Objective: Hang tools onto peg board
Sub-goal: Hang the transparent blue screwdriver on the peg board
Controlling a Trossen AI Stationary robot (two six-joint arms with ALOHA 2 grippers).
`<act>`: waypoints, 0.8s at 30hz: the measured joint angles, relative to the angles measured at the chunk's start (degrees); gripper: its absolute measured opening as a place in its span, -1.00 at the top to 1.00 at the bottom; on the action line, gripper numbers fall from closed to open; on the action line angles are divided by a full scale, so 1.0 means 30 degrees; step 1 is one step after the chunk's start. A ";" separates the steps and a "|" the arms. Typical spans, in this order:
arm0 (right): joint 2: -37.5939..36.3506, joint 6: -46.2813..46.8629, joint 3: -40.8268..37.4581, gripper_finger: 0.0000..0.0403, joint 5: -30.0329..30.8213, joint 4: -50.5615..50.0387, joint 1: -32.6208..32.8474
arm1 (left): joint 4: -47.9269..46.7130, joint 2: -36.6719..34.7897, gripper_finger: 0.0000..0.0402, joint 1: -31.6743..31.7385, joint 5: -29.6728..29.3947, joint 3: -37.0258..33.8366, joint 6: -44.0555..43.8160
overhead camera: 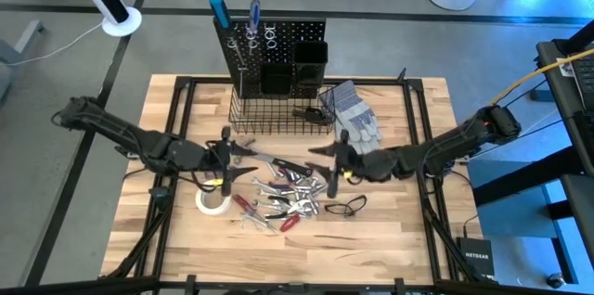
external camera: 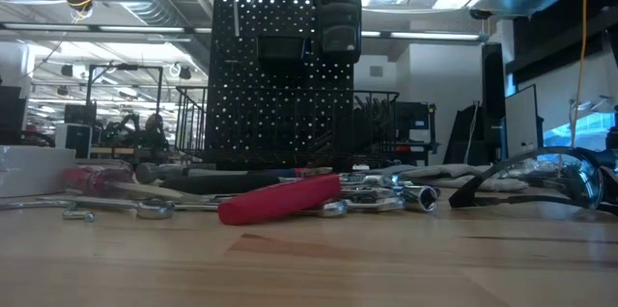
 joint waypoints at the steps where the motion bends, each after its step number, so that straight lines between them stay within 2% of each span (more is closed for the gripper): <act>1: 0.0034 -0.0487 0.0530 0.09 0.0095 -0.0157 -0.0294 | 0.0725 -0.0031 0.14 -0.0021 -0.0022 -0.0655 -0.0015; 5: 0.0572 -0.2607 0.3507 0.09 0.0160 -0.2289 -0.1572 | 0.3615 -0.0045 0.14 -0.0016 -0.0092 -0.2916 -0.0464; 10: 0.2326 -0.4822 0.8477 0.09 0.0149 -0.5205 -0.3310 | 0.5526 0.0016 0.14 -0.0021 -0.0168 -0.4807 -0.1993; 13: 0.3513 -0.6384 1.1464 0.09 0.0149 -0.6624 -0.4547 | 0.5542 0.0024 0.14 -0.0015 -0.0181 -0.5243 -0.2557; 18: 0.5305 -0.7110 1.5550 0.10 -0.0137 -0.7209 -0.6883 | 0.5603 0.0016 0.14 -0.0014 -0.0194 -0.5333 -0.1649; 24: 0.7328 -0.7144 1.8835 0.32 -0.1979 -0.7061 -0.9544 | 0.5373 0.0016 0.14 -0.0014 -0.0232 -0.5333 -0.0262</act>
